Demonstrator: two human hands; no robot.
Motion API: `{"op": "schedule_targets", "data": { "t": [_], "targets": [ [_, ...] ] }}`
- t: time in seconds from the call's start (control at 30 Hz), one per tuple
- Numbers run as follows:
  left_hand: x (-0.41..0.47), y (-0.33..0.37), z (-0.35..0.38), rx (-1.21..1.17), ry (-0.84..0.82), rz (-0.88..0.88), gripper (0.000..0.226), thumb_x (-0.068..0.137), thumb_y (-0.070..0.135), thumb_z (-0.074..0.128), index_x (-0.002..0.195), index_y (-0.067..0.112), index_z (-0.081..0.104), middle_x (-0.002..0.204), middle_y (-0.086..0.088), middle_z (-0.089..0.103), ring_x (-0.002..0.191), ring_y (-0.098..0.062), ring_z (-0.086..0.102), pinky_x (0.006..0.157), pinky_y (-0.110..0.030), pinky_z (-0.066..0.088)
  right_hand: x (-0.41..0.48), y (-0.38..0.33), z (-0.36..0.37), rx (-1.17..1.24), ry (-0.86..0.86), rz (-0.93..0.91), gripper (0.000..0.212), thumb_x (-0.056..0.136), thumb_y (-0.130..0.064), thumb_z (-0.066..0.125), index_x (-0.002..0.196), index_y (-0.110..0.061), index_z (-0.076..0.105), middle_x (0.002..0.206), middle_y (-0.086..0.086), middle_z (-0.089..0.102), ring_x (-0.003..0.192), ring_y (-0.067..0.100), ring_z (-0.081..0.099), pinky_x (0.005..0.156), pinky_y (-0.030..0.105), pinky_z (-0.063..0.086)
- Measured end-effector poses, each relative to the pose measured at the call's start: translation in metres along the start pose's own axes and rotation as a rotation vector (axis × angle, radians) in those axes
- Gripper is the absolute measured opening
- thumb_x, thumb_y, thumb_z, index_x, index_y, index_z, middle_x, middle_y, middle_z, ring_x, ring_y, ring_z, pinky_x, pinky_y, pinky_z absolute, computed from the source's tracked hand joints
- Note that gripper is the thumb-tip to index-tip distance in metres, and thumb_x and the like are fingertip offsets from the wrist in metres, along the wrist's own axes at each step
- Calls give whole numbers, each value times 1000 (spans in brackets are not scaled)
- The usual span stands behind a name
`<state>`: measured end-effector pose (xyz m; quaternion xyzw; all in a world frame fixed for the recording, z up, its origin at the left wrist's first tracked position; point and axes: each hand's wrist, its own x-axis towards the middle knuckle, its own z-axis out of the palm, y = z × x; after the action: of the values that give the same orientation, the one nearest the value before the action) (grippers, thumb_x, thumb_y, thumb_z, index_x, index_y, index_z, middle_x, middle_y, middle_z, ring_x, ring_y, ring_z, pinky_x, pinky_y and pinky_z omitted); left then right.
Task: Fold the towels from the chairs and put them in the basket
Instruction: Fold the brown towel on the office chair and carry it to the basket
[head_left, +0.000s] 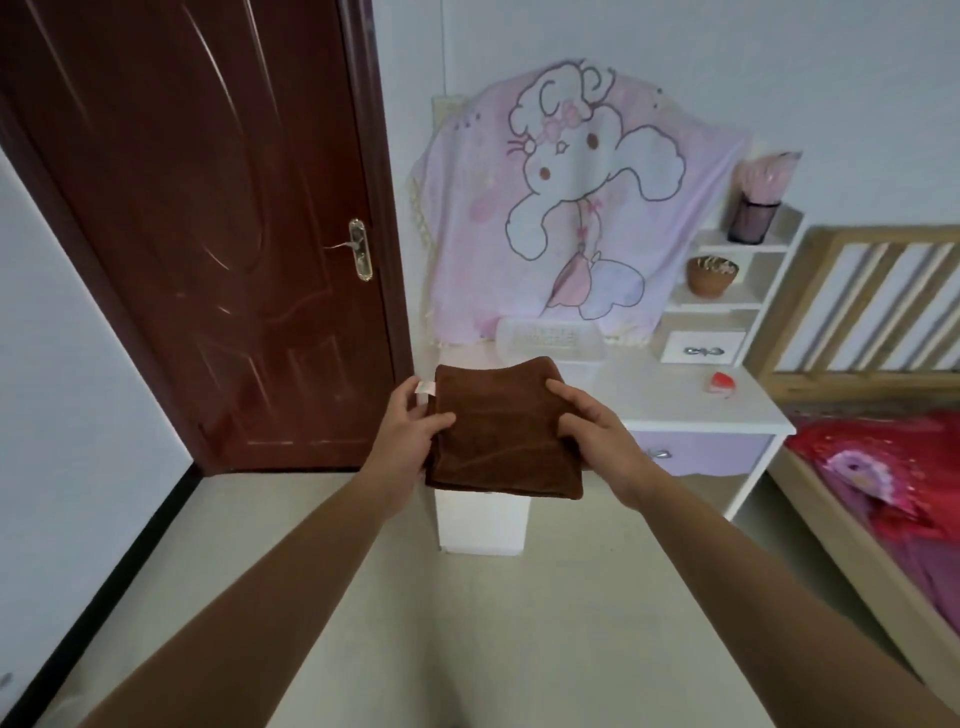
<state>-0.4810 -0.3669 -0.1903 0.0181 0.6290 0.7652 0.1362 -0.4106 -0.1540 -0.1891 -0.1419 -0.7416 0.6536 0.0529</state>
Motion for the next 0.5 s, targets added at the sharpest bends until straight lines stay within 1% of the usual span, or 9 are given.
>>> {"op": "schedule_targets", "data": {
  "t": [0.07,0.2,0.27,0.3,0.37,0.5],
  "targets": [
    [55,-4,11,30,-34,-6,68,90,1,61,145,29,34,123,0,66,102,-15,67,74,-29,54,48,1,-11,0,25,32,57,92,-5,46,139,-37,55,119,-7,65,89,12,63,76,27,55],
    [164,3,36,119,-81,-59,61,90,5,62,140,31,37,123,-5,65,98,-18,67,71,-32,53,141,-11,-30,-2,63,96,57,93,-7,46,140,-37,53,126,-4,62,96,13,64,71,27,55],
    [203,6,47,172,-115,-76,59,90,6,62,139,28,37,123,-6,65,97,-19,67,68,-32,51,171,-15,-39,-12,70,110,53,95,-11,49,141,-38,52,128,-5,62,99,12,64,70,26,56],
    [235,7,58,192,-137,-93,59,90,6,62,139,27,37,124,-6,64,97,-19,66,67,-32,50,196,-16,-49,-5,90,122,51,97,-13,50,141,-38,52,128,-6,61,100,12,65,69,27,56],
    [268,10,71,219,-162,-122,62,89,6,63,140,27,35,125,-7,63,97,-19,66,68,-32,50,222,-12,-61,-9,109,133,48,99,-17,53,142,-38,51,128,-6,61,102,13,65,69,29,58],
    [338,-3,108,283,-217,-170,66,90,6,62,144,28,31,123,-6,63,97,-18,64,67,-31,51,285,8,-92,-17,165,160,49,98,-16,56,142,-36,50,130,-3,61,103,15,65,71,30,57]
  ]
}}
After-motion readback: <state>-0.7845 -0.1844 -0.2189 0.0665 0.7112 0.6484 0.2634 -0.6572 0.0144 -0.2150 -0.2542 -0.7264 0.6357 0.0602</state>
